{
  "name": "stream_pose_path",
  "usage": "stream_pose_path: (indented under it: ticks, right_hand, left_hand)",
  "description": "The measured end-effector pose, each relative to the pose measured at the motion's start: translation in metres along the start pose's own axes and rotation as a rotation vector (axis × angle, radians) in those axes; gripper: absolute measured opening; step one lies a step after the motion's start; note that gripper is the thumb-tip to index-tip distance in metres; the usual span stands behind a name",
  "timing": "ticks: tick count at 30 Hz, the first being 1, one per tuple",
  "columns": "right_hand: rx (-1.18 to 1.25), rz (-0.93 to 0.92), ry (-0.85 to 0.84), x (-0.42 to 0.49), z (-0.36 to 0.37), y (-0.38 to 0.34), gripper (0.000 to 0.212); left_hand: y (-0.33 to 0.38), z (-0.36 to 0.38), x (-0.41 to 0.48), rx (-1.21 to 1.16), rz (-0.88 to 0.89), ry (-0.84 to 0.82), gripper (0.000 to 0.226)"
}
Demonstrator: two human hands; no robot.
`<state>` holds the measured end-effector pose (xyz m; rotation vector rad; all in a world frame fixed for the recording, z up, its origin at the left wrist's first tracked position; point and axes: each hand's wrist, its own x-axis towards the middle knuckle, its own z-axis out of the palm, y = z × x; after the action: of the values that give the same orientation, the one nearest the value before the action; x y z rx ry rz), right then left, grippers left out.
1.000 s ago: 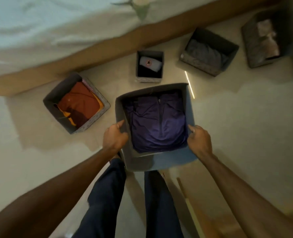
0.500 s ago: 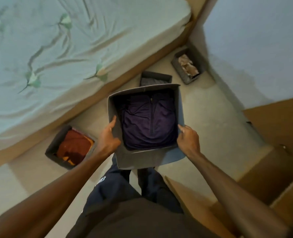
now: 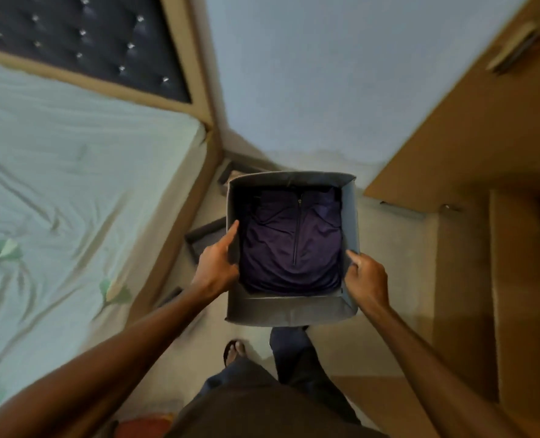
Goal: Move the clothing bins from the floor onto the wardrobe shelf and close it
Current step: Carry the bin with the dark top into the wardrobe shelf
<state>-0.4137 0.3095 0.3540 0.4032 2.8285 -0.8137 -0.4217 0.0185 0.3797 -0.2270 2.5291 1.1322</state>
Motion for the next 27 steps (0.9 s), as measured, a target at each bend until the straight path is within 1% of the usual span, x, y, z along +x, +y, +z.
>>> stream_pose_path:
  ticks: [1, 4, 7, 11, 14, 18, 22, 25, 27]
  right_hand:
    - [0.026, 0.056, 0.049, 0.012, -0.016, 0.011, 0.044]
    - [0.084, 0.146, 0.11, 0.034, -0.049, 0.033, 0.04]
    - [0.125, 0.261, 0.181, 0.054, -0.089, 0.064, 0.043]
    - [0.134, 0.384, 0.28, 0.075, -0.141, 0.106, 0.045]
    - [0.182, 0.457, 0.35, 0.08, -0.167, 0.13, 0.045]
    - [0.214, 0.55, 0.458, 0.094, -0.2, 0.165, 0.047]
    - [0.292, 0.613, 0.559, 0.112, -0.234, 0.189, 0.046]
    - [0.279, 0.664, 0.659, 0.118, -0.264, 0.203, 0.046]
    - [0.272, 0.716, 0.755, 0.118, -0.286, 0.21, 0.046]
  left_hand:
    - [0.026, 0.007, 0.022, 0.031, 0.053, -0.028, 0.094]
    - [0.077, 0.026, 0.063, 0.07, 0.159, -0.046, 0.089]
    - [0.133, 0.056, 0.098, 0.085, 0.257, -0.079, 0.079]
    - [0.208, 0.09, 0.133, 0.086, 0.4, -0.07, 0.065]
    - [0.25, 0.114, 0.148, 0.055, 0.432, -0.139, 0.064]
    - [0.314, 0.153, 0.193, 0.086, 0.506, -0.197, 0.065]
    - [0.383, 0.186, 0.229, 0.113, 0.617, -0.225, 0.067]
    - [0.438, 0.21, 0.248, 0.089, 0.668, -0.28, 0.063]
    - [0.475, 0.225, 0.256, 0.059, 0.713, -0.35, 0.063]
